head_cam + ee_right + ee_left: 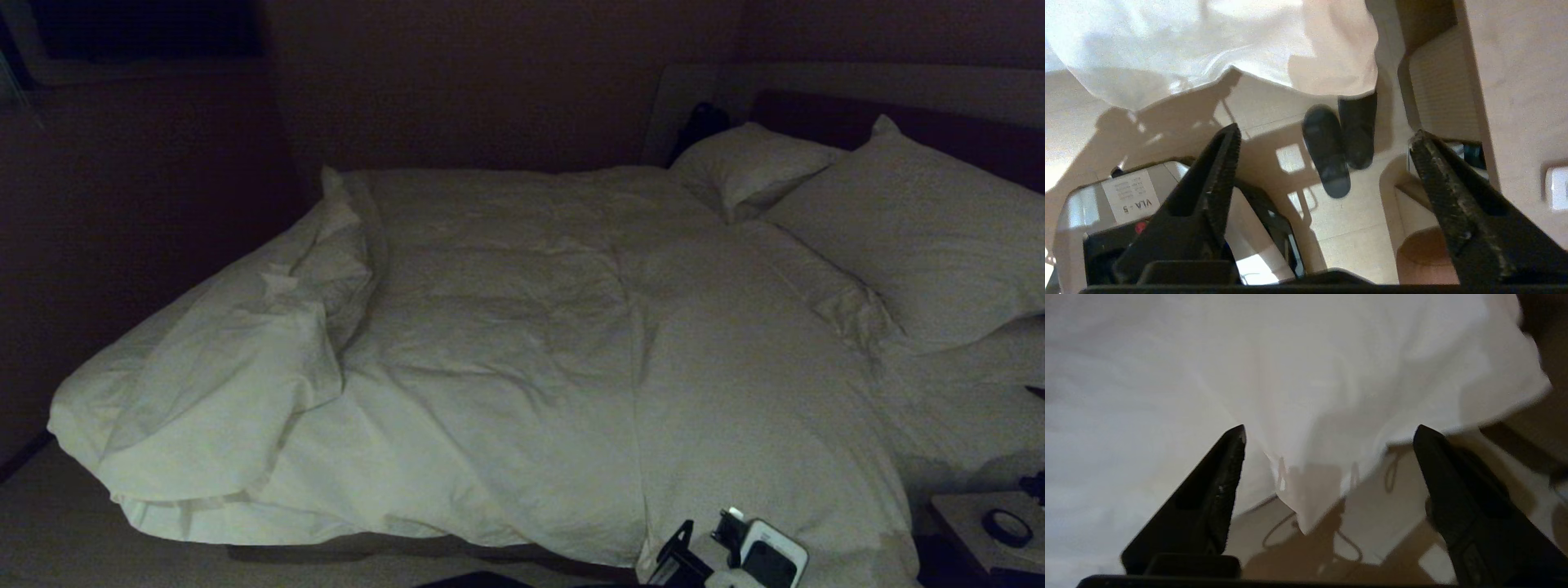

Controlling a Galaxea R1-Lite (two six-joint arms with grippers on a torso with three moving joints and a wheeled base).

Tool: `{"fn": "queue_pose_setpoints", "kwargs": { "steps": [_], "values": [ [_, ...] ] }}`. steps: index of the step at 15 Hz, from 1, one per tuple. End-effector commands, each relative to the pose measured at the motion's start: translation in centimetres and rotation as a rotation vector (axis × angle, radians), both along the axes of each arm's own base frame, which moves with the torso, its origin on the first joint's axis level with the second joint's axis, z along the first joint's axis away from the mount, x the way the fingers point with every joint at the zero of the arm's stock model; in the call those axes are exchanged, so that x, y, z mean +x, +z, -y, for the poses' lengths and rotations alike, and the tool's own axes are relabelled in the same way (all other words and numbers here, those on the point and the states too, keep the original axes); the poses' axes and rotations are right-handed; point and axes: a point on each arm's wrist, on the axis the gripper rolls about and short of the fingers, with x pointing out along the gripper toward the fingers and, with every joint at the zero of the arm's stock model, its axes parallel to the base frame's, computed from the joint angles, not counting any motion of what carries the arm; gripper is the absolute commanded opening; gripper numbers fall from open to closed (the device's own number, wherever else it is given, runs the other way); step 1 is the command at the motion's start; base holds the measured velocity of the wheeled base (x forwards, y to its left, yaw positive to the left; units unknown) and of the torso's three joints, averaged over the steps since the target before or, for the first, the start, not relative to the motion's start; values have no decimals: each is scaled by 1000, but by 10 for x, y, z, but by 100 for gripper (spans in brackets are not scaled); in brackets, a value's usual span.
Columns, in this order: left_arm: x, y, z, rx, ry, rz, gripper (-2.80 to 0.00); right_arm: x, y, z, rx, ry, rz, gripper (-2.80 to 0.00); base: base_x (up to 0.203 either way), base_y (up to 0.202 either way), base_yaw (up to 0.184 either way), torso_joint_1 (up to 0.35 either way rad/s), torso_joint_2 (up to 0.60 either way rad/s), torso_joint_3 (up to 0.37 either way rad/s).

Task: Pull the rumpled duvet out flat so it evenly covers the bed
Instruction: Flatten the corners of the folded blanket, then hold the folded corner of the quilt

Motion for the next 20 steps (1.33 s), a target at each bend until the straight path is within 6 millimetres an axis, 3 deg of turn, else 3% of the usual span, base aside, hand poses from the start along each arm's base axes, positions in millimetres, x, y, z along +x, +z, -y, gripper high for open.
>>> {"fn": "queue_pose_setpoints", "kwargs": {
  "steps": [1, 4, 6, 8, 9, 12, 13, 14, 17, 20],
  "values": [
    [29, 36, -7, -83, 70, 32, 0, 17, 1, 6, 8, -12, -25, -280, 0, 0, 0, 0, 0, 0],
    [76, 71, -23, -129, 179, 56, 0, 55, -2, 22, 62, -31, -47, -280, 0, 0, 0, 0, 0, 0],
    [92, 95, -32, -158, 220, 72, 0, 65, 7, 24, 118, 34, 58, -280, 0, 0, 0, 0, 0, 0],
    [99, 125, -39, -192, 243, 97, 0, 66, 20, 24, 113, 53, 129, -280, 0, 0, 0, 0, 0, 0],
    [100, 130, -41, -187, 249, 100, 0, 67, 22, 24, 114, 55, 142, -280, 0, 0, 0, 0, 0, 0],
    [96, 189, -59, -214, 262, 146, 0, 74, 43, 20, 149, 30, 236, -280, 0, 0, 0, 0, 0, 0],
    [91, 210, -70, -203, 264, 156, -47, 80, 54, 19, 178, 9, 267, -280, 0, 0, 0, 0, 0, 0],
    [85, 224, -80, -180, 266, 154, -280, 84, 63, 18, 210, -16, 275, -280, 0, 0, 0, 0, 0, 0],
    [70, 249, -114, -115, 326, 147, -280, 86, 88, 15, 288, -72, 272, -280, 0, 0, 0, 0, 0, 0],
    [72, 249, -163, -58, 426, 142, -280, 71, 100, 5, 340, -28, 283, -280, 0, 0, 0, 0, 0, 0]
  ]
}}
